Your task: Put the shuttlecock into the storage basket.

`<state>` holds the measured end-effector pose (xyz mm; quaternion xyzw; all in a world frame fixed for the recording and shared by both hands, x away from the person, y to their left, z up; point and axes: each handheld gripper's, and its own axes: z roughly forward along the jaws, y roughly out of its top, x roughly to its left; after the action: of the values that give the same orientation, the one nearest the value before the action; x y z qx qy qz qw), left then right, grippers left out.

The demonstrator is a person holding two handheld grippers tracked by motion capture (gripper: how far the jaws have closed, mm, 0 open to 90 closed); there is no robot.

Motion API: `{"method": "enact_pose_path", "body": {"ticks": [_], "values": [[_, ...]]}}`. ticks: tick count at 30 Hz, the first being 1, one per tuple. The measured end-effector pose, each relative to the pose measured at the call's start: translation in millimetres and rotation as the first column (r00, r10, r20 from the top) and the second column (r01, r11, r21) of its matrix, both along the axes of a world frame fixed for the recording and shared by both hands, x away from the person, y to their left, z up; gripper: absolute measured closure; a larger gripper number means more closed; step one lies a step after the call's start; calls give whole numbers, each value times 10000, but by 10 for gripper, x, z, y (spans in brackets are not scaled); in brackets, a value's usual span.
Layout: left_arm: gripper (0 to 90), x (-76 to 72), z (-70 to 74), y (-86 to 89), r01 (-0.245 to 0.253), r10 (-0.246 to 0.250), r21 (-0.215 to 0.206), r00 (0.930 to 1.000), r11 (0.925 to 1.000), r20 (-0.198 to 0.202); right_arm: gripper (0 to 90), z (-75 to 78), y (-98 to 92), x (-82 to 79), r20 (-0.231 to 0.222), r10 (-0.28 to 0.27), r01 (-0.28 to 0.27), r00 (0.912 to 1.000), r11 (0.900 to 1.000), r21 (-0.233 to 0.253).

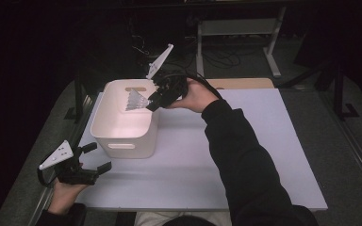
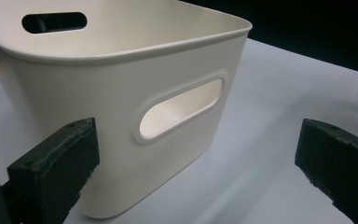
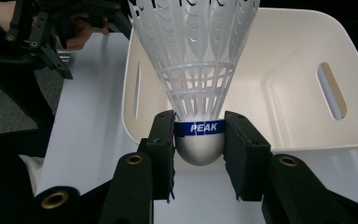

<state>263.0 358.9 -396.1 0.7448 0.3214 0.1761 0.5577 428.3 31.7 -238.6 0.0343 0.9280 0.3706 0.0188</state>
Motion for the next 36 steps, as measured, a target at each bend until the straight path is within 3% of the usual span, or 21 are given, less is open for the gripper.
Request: {"method": "enact_pose_path", "body": {"ticks": [36], "values": [[0, -4, -1, 2, 8, -8, -12, 10000, 10000, -16, 638, -267, 357, 85, -524, 476, -483, 9975, 9988, -115]]}}
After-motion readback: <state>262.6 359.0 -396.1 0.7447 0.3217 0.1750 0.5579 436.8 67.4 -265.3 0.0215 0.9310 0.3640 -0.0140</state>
